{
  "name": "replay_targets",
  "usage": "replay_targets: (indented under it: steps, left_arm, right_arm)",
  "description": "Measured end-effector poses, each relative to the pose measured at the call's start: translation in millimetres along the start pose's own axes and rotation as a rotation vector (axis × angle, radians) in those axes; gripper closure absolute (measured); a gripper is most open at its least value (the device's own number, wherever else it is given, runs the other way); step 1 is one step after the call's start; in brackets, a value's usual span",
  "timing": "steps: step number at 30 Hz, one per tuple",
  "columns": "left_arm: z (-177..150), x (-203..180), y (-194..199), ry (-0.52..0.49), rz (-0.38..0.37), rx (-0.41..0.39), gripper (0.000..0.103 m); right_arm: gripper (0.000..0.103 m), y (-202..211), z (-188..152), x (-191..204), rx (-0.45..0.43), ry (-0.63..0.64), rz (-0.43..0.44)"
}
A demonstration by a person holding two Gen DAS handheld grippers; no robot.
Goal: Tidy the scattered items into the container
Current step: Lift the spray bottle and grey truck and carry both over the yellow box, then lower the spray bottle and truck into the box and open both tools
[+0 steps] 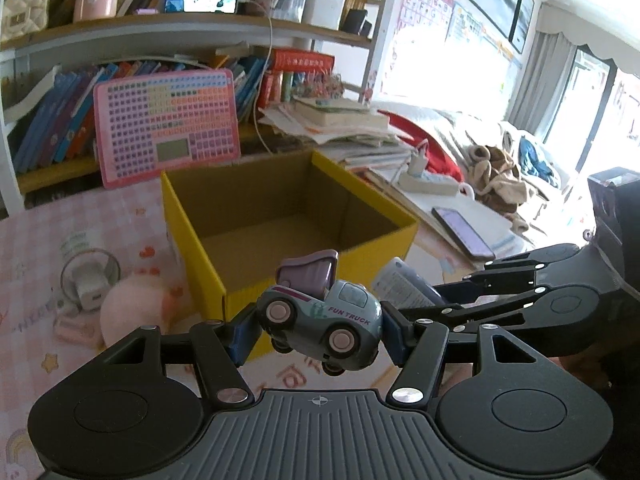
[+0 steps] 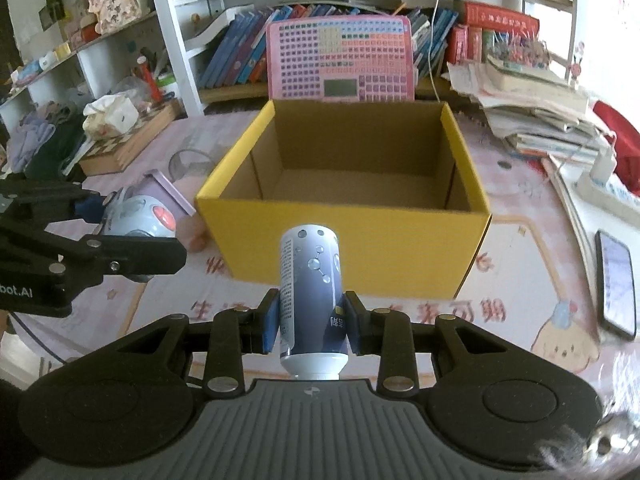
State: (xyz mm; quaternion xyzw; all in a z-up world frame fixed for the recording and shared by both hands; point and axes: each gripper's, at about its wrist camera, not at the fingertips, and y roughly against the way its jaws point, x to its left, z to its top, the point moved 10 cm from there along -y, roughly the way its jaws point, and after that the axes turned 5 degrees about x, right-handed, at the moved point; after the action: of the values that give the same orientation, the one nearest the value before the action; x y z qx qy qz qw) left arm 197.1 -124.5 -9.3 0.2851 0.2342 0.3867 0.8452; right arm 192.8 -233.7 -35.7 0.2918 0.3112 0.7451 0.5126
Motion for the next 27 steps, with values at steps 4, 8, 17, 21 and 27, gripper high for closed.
replay_targets:
  steps: [4, 8, 17, 21, 27]
  left_arm:
    - [14, -2, -5, -0.002, 0.013, -0.021, 0.041]
    - [29, -2, -9, -0.007, 0.035, -0.041, 0.041]
    - [71, 5, -27, -0.028, 0.092, -0.081, 0.041]
    - [83, 12, -47, -0.028, 0.114, -0.065, 0.041]
    - [90, 28, -87, -0.041, 0.154, 0.009, 0.041]
  right_arm:
    - [0.072, 0, 15, -11, -0.021, 0.019, 0.004]
    - [0.072, 1, 32, -19, -0.056, 0.039, 0.019]
    - [0.072, -9, 90, -31, -0.133, 0.103, 0.080]
    - [0.072, -30, 112, -42, -0.125, 0.142, 0.084]
    - [0.072, -80, 125, -58, -0.041, 0.222, 0.071]
